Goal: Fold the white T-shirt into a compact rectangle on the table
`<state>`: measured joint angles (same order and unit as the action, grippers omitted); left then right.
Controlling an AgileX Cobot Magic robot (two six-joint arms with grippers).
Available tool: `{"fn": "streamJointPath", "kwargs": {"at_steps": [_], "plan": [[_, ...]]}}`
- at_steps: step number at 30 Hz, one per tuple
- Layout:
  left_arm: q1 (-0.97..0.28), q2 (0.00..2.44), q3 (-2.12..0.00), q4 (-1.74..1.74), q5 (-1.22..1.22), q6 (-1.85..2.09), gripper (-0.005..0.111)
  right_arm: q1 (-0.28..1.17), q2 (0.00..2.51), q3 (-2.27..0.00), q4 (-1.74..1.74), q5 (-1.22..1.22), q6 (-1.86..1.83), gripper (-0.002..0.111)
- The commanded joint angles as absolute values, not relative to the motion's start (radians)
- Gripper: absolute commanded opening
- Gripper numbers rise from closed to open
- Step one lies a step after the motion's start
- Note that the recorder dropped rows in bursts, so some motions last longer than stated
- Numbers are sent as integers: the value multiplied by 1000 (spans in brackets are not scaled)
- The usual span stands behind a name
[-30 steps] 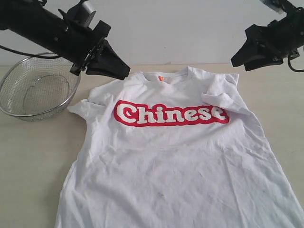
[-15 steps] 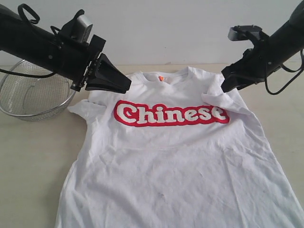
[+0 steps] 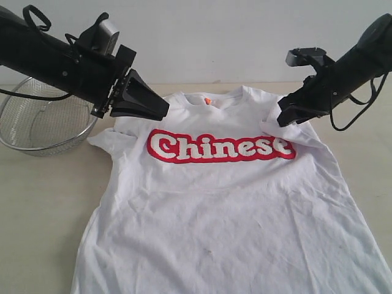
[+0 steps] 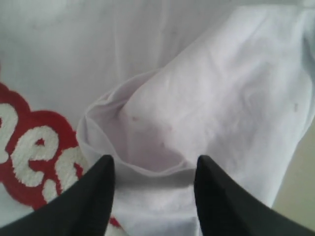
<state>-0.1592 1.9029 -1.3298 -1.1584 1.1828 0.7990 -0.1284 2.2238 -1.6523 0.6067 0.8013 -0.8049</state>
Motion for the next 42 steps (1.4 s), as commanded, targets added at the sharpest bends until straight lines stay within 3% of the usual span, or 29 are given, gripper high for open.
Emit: {"fn": "streamJointPath", "kwargs": {"at_steps": [1,5,9,10,20,23,27,29,34,38,42], "plan": [[-157,1891,-1325,-1163,1184,807,13,-130,2234,-1660,636,836,-827,44],[-157,1891,-1325,-1163,1184,807,13,-130,2234,-1660,641,875,-827,43],[-157,1891,-1325,-1163,1184,807,13,-130,2234,-1660,643,933,-827,3],[-157,1891,-1325,-1160,1184,807,13,-130,2234,-1660,643,946,-820,0],[-151,1891,-1325,-1141,1155,807,13,-130,2206,-1647,769,1190,-808,0],[-150,1891,-1325,-1139,1155,807,13,-130,2206,-1623,748,1159,-809,10],[-150,1891,-1325,-1139,1172,807,13,-130,2206,-1615,753,1065,-747,43],[-150,1891,-1325,-1139,1180,809,13,-130,2206,-1615,757,1058,-745,52],[-150,1891,-1325,-1139,1177,809,13,-130,2206,-1615,836,1031,-778,51],[-150,1891,-1325,-1139,1177,809,13,-103,2204,-1615,901,849,-784,51],[-150,1891,-1325,-1139,1177,809,13,21,2207,-1615,838,567,-741,51]]}}
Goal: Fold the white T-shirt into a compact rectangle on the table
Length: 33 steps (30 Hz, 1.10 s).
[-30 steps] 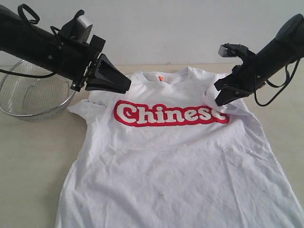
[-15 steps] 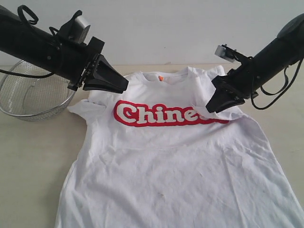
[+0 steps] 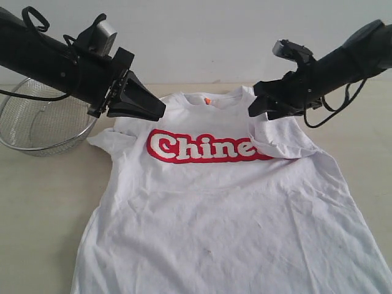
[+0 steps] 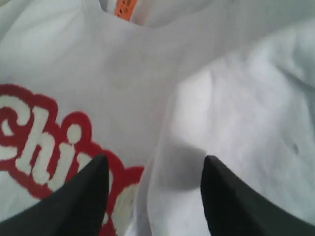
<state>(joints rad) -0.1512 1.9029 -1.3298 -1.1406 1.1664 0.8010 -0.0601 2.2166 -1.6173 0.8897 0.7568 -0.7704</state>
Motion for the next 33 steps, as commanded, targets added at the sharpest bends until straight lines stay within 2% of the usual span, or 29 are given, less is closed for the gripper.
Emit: {"fn": "streamJointPath", "kwargs": {"at_steps": [1,6,11,13,17,23,33], "plan": [[-150,1891,-1325,-1139,1179,809,13,35,2207,-1615,819,522,-717,51],[-150,1891,-1325,-1138,1192,816,13,41,2207,-1615,752,431,-622,51],[-150,1891,-1325,-1138,1192,816,13,41,2204,-1615,694,403,-596,37],[-150,1891,-1325,-1138,1192,816,13,40,2198,-1615,684,388,-594,39],[-150,1891,-1325,-1138,1192,816,13,7,2177,-1617,682,367,-562,52],[-150,1891,-1325,-1140,1192,820,13,-61,2175,-1617,682,370,-548,51],[-150,1891,-1325,-1144,1192,823,13,-61,2179,-1617,637,334,-542,51]]}}
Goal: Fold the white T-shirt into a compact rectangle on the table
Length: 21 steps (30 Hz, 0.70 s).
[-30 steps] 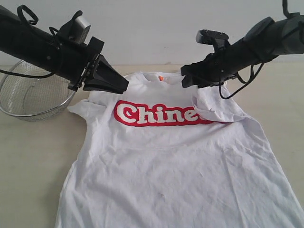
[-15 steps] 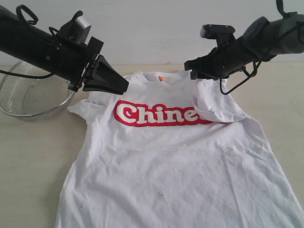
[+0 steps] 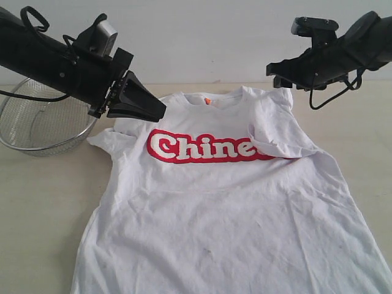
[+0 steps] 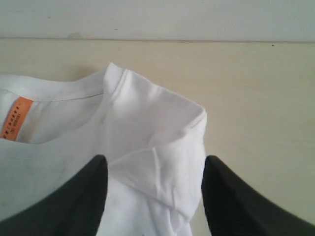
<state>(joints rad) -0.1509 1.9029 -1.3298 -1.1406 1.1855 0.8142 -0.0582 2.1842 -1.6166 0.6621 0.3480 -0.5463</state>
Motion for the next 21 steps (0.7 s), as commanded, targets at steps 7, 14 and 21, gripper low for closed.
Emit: {"fn": "streamJointPath", "kwargs": {"at_steps": [7,14,21], "plan": [[-150,1891,-1325,-1144,1192,823,13,-61,2222,-1617,629,360,-531,51],[-150,1891,-1325,-1144,1192,823,13,-61,2226,-1617,624,353,-531,51],[-150,1891,-1325,-1143,1181,826,13,-61,2232,-1617,624,362,-521,51]]}}
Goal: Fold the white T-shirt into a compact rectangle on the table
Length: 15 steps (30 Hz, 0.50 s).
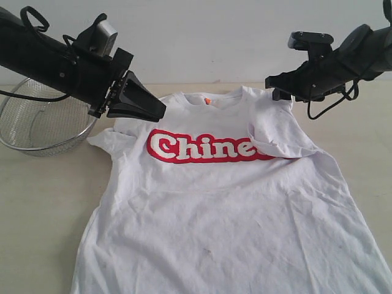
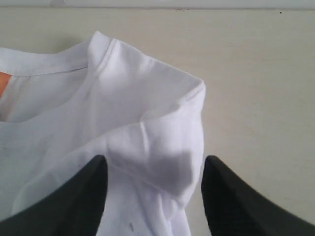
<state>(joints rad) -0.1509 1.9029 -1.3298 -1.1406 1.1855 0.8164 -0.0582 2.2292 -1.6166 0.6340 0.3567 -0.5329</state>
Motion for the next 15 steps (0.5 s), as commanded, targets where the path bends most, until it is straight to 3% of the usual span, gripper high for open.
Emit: {"fn": "streamJointPath", "kwargs": {"at_steps": [1,8,15], "plan": [[-150,1891,-1325,-1143,1181,826,13,-61,2236,-1617,624,368,-518,51],[-150,1891,-1325,-1143,1181,826,13,-61,2253,-1617,623,370,-499,47],[-150,1891,-1325,-1143,1181,826,13,-61,2253,-1617,620,359,-503,13]]}}
